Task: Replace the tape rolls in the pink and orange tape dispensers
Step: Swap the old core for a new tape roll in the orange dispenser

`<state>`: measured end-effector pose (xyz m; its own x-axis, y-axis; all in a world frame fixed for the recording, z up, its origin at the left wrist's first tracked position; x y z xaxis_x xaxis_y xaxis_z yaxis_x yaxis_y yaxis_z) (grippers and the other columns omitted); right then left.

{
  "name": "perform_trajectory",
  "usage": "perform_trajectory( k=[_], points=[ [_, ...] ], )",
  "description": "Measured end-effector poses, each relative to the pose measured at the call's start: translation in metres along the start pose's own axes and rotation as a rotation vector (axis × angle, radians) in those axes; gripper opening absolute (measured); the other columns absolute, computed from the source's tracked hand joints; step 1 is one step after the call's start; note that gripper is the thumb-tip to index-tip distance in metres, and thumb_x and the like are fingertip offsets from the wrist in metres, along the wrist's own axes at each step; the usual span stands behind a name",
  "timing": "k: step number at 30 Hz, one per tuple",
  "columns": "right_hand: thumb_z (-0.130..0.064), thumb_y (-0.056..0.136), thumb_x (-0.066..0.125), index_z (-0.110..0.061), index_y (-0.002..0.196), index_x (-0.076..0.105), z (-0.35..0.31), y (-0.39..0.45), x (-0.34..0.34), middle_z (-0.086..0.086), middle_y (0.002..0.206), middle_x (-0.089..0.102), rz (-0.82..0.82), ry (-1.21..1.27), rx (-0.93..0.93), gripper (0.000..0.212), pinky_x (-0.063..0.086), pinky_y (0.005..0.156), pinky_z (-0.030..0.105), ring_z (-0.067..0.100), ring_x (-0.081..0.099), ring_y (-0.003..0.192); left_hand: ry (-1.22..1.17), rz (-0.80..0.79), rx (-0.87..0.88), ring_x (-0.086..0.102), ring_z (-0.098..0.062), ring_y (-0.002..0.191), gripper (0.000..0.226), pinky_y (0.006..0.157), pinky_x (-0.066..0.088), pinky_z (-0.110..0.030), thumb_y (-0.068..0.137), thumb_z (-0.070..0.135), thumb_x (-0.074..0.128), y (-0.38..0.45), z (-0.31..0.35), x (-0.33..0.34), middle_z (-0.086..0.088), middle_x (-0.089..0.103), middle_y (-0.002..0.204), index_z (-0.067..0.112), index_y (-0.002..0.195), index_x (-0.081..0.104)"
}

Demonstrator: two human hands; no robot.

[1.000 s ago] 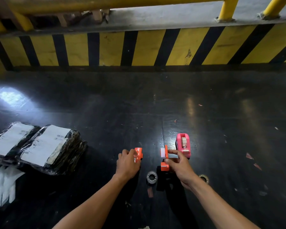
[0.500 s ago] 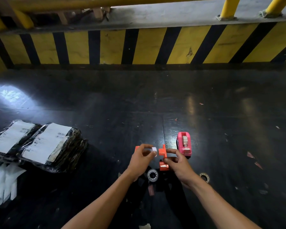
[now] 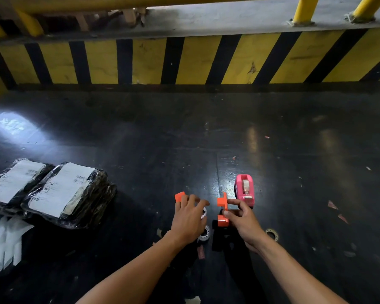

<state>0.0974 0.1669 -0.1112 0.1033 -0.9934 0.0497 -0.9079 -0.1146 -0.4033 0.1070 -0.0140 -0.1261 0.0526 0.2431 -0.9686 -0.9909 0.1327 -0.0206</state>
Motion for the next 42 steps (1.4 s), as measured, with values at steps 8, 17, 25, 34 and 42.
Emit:
perform_trajectory(
  k=[8,17,25,34,42],
  points=[
    [-0.003,0.088,0.063,-0.023,0.107,0.059,0.003,-0.003,0.0,0.019,0.098,0.068,-0.006,-0.014,0.008,0.028,0.058,0.084,0.052,0.032,0.07,0.084,0.016,-0.184,0.168,0.052,-0.031,0.109,0.04,0.086,0.049,-0.041,0.092,0.035,0.056,-0.031,-0.001,0.01,-0.007,0.046,0.135,0.018,0.128,0.051],
    [-0.002,0.087,0.064,-0.014,0.113,0.058,0.008,-0.01,0.001,0.019,0.093,0.067,-0.037,-0.025,0.04,0.03,0.057,0.079,0.046,0.027,0.068,0.076,-0.742,-0.091,-0.339,0.067,-0.015,0.096,0.025,0.09,0.056,-0.031,0.085,0.03,0.072,-0.028,0.004,0.009,0.001,0.071,0.104,0.02,0.108,0.07],
    [-0.001,0.087,0.064,-0.014,0.114,0.058,0.011,-0.011,0.002,0.018,0.093,0.068,-0.04,0.003,0.035,0.03,0.055,0.084,0.052,0.031,0.069,0.081,-1.525,-0.062,-0.626,0.074,-0.016,0.085,0.03,0.084,0.061,-0.035,0.093,0.02,0.068,-0.021,0.008,-0.003,-0.015,0.069,0.106,0.013,0.122,0.062],
    [-0.002,0.086,0.065,-0.016,0.113,0.058,0.017,-0.006,0.007,0.031,0.106,0.067,-0.065,0.027,0.029,0.031,0.054,0.088,0.055,0.035,0.068,0.086,-1.714,-0.046,-0.752,0.071,-0.03,0.105,0.045,0.087,0.06,-0.036,0.085,0.002,0.074,-0.021,0.01,-0.01,-0.025,0.063,0.123,0.002,0.122,0.048],
    [-0.003,0.086,0.066,-0.017,0.116,0.057,0.018,-0.007,0.008,0.029,0.109,0.065,-0.092,0.051,0.043,0.034,0.057,0.085,0.05,0.033,0.068,0.087,-1.69,-0.112,-0.807,0.072,-0.024,0.108,0.026,0.091,0.054,-0.036,0.09,0.018,0.069,-0.02,0.012,-0.015,-0.008,0.074,0.098,0.009,0.111,0.058]
  ],
)
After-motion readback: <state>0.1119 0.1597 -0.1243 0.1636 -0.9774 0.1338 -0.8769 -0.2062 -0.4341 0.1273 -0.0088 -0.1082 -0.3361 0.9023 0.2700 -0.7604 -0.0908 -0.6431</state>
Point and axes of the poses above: each hand's wrist, its own y-axis towards the middle knuckle, its own x-axis out of the palm, z = x × y, the point moved 1 cm from there along y, towards the middle knuckle
